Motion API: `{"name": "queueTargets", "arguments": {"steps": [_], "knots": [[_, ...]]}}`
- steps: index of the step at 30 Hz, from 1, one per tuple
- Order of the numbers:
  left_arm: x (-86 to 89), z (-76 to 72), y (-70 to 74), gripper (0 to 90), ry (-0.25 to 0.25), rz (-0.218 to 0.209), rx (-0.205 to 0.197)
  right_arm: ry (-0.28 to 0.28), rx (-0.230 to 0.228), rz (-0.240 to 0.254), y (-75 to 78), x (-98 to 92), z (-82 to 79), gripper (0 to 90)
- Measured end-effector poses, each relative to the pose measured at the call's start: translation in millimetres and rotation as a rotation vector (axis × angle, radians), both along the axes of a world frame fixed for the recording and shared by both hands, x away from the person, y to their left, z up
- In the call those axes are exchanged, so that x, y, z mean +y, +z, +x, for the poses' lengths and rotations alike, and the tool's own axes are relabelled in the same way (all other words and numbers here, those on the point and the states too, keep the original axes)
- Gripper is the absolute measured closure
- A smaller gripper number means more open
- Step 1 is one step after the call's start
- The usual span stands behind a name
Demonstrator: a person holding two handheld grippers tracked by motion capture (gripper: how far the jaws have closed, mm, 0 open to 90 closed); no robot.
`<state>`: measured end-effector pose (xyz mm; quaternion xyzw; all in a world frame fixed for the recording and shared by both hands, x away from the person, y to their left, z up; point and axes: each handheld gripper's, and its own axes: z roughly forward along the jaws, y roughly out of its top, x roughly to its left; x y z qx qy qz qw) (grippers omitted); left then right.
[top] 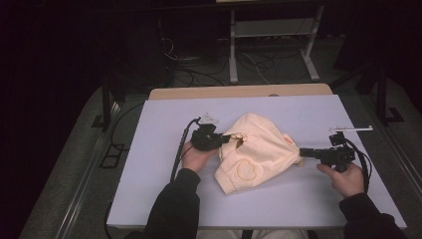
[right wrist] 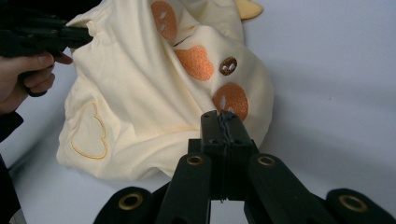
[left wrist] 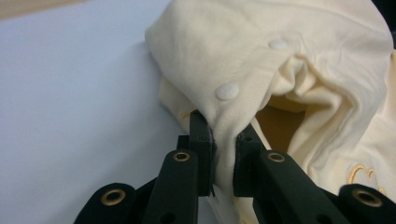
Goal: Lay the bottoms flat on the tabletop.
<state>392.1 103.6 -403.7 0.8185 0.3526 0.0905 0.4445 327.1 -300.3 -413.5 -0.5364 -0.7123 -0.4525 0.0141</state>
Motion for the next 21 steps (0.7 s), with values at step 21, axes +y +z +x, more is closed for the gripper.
{"name": "queueTargets", "arguments": {"steps": [21], "knots": [[26.9,-13.5,66.1,80.3,0.014,0.04,-0.121,0.01,-0.077,-0.04,51.4,26.8,36.0,88.0]]}}
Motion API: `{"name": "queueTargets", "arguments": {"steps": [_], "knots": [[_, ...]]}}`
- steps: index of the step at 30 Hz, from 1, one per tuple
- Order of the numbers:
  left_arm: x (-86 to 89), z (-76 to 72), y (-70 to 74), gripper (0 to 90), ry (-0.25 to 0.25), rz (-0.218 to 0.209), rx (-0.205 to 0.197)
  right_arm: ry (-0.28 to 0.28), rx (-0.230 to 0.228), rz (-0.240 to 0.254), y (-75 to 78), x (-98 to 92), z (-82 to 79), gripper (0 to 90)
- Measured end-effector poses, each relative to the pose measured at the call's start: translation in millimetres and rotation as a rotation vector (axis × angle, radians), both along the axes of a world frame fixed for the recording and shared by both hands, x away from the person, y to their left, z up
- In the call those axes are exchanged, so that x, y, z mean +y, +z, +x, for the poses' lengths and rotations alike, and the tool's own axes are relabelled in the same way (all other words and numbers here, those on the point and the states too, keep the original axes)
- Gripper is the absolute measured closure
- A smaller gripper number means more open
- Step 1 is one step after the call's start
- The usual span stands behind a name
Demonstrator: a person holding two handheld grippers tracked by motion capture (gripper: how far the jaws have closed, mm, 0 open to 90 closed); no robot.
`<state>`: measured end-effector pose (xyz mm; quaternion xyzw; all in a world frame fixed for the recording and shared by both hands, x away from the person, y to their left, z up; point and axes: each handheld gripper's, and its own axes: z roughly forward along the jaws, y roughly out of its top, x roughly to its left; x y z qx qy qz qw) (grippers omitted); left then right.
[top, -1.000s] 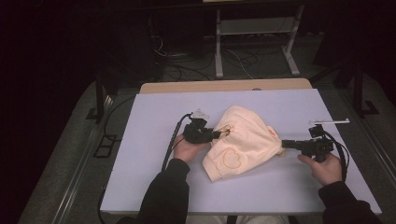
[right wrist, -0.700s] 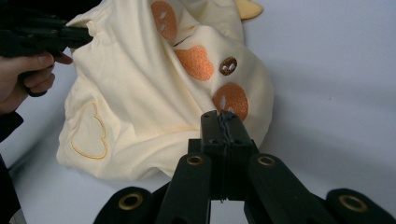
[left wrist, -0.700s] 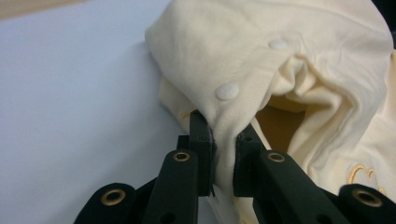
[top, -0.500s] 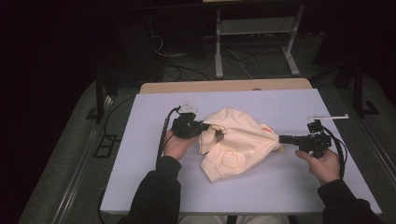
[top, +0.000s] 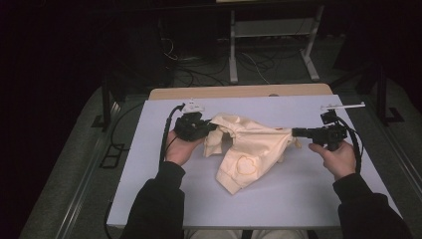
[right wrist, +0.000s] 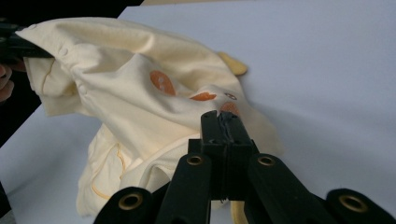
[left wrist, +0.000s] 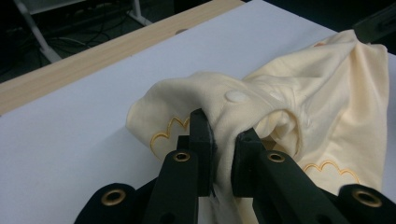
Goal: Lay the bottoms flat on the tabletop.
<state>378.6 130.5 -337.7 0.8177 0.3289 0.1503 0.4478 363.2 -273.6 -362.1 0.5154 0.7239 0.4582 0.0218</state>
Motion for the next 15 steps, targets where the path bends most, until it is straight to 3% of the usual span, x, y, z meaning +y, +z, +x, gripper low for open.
{"name": "queueTargets", "arguments": {"steps": [15], "knots": [[9.2,-3.9,41.8,80.4,0.022,-0.01,-0.079,-0.03,-0.053,0.007,43.6,17.6,30.3,88.0]]}}
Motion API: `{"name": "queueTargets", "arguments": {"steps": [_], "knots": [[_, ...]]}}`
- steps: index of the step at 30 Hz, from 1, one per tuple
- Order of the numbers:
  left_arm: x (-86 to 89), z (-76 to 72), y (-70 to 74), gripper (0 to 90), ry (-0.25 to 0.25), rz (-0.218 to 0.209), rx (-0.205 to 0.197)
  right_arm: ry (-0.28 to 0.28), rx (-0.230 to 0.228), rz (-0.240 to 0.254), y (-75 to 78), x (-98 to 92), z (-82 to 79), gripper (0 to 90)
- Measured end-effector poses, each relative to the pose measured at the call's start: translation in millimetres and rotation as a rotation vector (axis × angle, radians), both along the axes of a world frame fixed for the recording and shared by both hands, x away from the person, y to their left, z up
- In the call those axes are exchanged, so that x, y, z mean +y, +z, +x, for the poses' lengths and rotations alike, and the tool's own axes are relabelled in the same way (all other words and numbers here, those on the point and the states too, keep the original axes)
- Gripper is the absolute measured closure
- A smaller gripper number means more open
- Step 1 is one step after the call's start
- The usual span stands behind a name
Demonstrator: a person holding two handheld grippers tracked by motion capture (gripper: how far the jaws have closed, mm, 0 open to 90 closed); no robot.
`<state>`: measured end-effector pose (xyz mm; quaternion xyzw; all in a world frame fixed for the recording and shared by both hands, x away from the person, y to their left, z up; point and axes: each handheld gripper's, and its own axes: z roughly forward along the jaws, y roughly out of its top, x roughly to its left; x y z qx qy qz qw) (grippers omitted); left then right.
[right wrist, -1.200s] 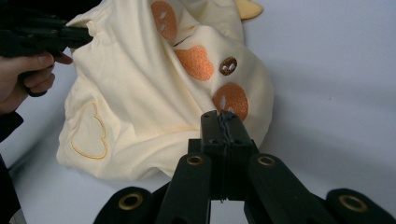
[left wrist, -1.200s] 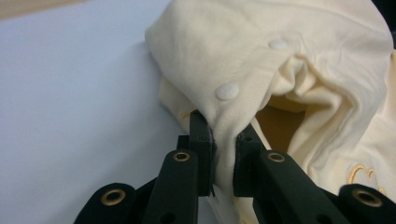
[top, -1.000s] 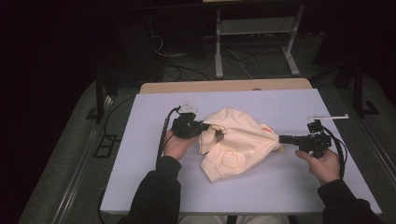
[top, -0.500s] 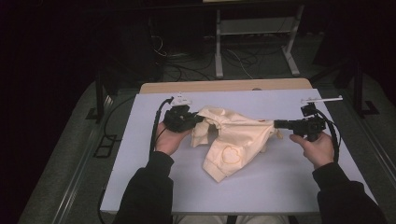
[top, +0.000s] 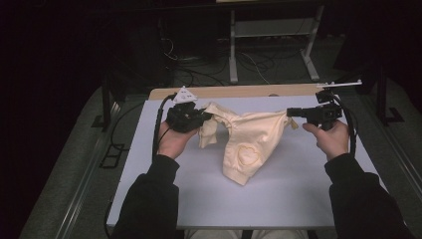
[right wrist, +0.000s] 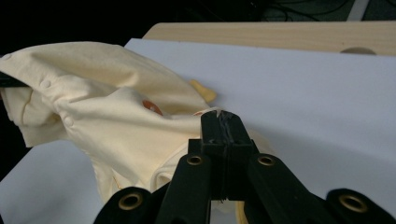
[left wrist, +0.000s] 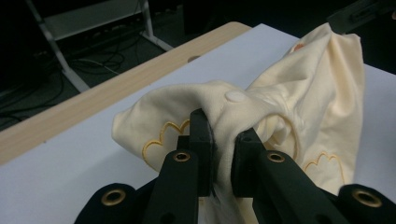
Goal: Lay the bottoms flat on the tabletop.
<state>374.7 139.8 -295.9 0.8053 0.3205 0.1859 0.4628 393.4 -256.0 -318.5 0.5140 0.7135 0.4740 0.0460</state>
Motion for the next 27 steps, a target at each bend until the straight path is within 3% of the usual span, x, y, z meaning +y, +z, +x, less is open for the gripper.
{"name": "queueTargets", "arguments": {"steps": [7,11,14,17,18,19,23,27], "knots": [[1.2,-6.2,18.4,80.4,-0.017,-0.029,-0.031,-0.01,-0.027,-0.018,24.4,9.4,12.4,88.0],[-2.1,-10.9,18.5,80.4,-0.045,-0.044,-0.027,-0.018,-0.046,-0.025,33.9,10.6,15.7,88.0],[-7.7,-15.6,10.4,80.4,-0.069,-0.05,-0.005,-0.021,-0.044,-0.029,32.3,9.7,16.4,88.0],[-12.1,-24.0,-7.7,80.4,-0.1,-0.078,0.031,-0.015,-0.026,-0.028,20.6,7.3,14.8,88.0],[-15.5,-29.0,-19.6,80.4,-0.12,-0.052,0.059,-0.011,-0.011,-0.024,8.5,3.5,12.2,88.0],[-15.5,-29.0,-19.6,80.3,-0.12,-0.052,0.059,-0.011,-0.011,-0.024,8.5,3.5,12.2,88.0],[-21.7,-34.9,-35.1,80.1,-0.139,-0.017,0.089,-0.016,0.035,-0.014,-20.9,-12.0,4.0,88.0],[-24.7,-35.2,-47.2,79.9,-0.151,-0.031,0.128,-0.014,0.061,0.023,-34.2,-26.3,-2.1,88.0]]}}
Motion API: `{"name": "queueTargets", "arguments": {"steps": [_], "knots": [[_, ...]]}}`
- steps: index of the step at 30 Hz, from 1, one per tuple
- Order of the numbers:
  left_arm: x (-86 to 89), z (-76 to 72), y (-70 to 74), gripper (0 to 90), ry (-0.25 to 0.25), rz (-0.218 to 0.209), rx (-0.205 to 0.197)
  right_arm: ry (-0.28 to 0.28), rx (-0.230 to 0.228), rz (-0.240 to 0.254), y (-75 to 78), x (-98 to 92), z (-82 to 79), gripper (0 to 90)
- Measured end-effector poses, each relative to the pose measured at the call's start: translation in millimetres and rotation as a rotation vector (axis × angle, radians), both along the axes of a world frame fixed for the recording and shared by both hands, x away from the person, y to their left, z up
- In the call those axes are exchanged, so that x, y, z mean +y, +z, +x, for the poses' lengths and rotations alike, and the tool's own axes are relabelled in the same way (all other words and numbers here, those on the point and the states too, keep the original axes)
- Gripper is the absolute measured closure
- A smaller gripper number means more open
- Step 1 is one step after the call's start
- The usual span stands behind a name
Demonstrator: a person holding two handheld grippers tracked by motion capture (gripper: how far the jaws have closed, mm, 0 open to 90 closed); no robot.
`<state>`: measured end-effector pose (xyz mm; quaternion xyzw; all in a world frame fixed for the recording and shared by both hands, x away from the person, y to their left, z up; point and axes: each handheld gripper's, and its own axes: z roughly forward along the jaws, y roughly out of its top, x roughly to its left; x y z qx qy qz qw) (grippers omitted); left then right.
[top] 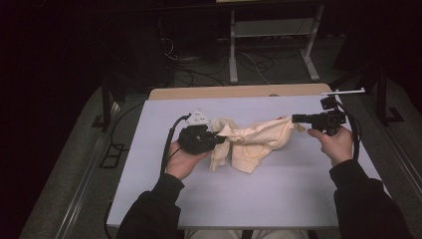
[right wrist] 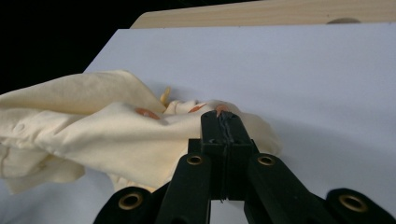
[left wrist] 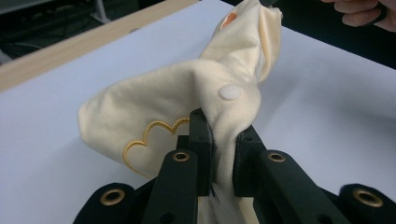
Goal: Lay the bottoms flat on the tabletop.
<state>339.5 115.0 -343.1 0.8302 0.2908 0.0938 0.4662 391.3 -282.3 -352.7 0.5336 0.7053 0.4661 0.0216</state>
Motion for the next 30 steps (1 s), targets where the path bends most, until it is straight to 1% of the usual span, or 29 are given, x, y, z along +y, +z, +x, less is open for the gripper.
{"name": "queueTargets", "arguments": {"steps": [1,3,4,5,7,8,9,11,12,13,15,17,18,19,20,21,22,23,24,25,28,30], "knots": [[0.0,0.0,0.0,79.9,0.0,0.0,0.0,0.0,0.0,0.0,0.0,0.0,0.0,88.0],[-0.8,-2.2,-5.4,79.9,-0.012,0.012,0.011,0.011,0.011,0.004,-6.9,-6.0,-5.3,88.0],[-1.2,-3.8,-8.1,79.9,-0.017,0.018,0.019,0.011,0.011,0.004,-6.9,-6.0,-5.3,88.0],[-1.3,-7.2,-13.5,79.8,-0.026,0.028,0.037,0.022,0.017,0.0,-10.9,-8.2,-9.2,88.0],[-1.4,-8.9,-16.0,79.8,-0.031,0.032,0.043,0.027,0.019,0.0,-12.7,-8.8,-11.5,88.0],[-0.9,-11.5,-20.4,79.7,-0.037,0.038,0.059,0.038,0.025,-0.004,-16.2,-9.8,-16.0,88.0],[-0.9,-11.5,-20.4,79.7,-0.037,0.038,0.059,0.043,0.028,-0.004,-17.9,-10.2,-18.4,88.0],[-0.7,-15.0,-27.0,79.5,-0.055,0.051,0.087,0.05,0.033,-0.001,-21.3,-10.9,-23.4,88.0],[-0.7,-15.0,-27.0,79.0,-0.055,0.051,0.087,0.05,0.033,-0.001,-21.3,-10.9,-23.4,88.0],[-0.4,-15.9,-29.4,78.8,-0.061,0.058,0.093,0.059,0.038,0.001,-25.0,-11.8,-27.8,87.9],[0.5,-17.4,-34.7,78.7,-0.061,0.064,0.096,0.062,0.041,0.005,-27.1,-12.2,-29.8,87.9],[1.8,-18.3,-39.6,78.7,-0.061,0.063,0.113,0.07,0.055,0.012,-32.0,-12.4,-33.4,87.9],[2.2,-19.2,-41.7,78.7,-0.066,0.065,0.119,0.08,0.068,0.007,-37.2,-11.3,-37.1,87.9],[2.4,-21.6,-45.2,78.7,-0.08,0.072,0.137,0.088,0.073,0.004,-40.1,-10.6,-38.9,87.9],[2.4,-21.6,-45.2,78.7,-0.08,0.072,0.137,0.096,0.081,-0.004,-43.0,-9.8,-40.6,87.9],[2.4,-23.0,-46.8,78.7,-0.088,0.082,0.144,0.096,0.081,-0.004,-43.0,-9.8,-40.6,87.9],[2.3,-24.6,-48.2,78.7,-0.097,0.09,0.152,0.11,0.095,-0.011,-48.6,-7.9,-44.4,87.9],[2.6,-28.0,-50.4,78.7,-0.11,0.101,0.162,0.115,0.103,-0.014,-51.0,-7.2,-46.8,87.9],[2.6,-28.0,-50.4,78.7,-0.11,0.101,0.162,0.122,0.112,-0.014,-53.5,-6.4,-49.3,87.9],[2.8,-29.7,-51.5,78.7,-0.117,0.104,0.172,0.122,0.112,-0.014,-53.5,-6.4,-49.3,87.9],[4.2,-34.5,-54.9,78.7,-0.133,0.115,0.187,0.141,0.127,-0.019,-61.0,-5.0,-57.7,87.9],[6.3,-36.4,-55.9,78.5,-0.128,0.106,0.189,0.15,0.135,-0.019,-64.9,-4.2,-62.5,87.9]]}}
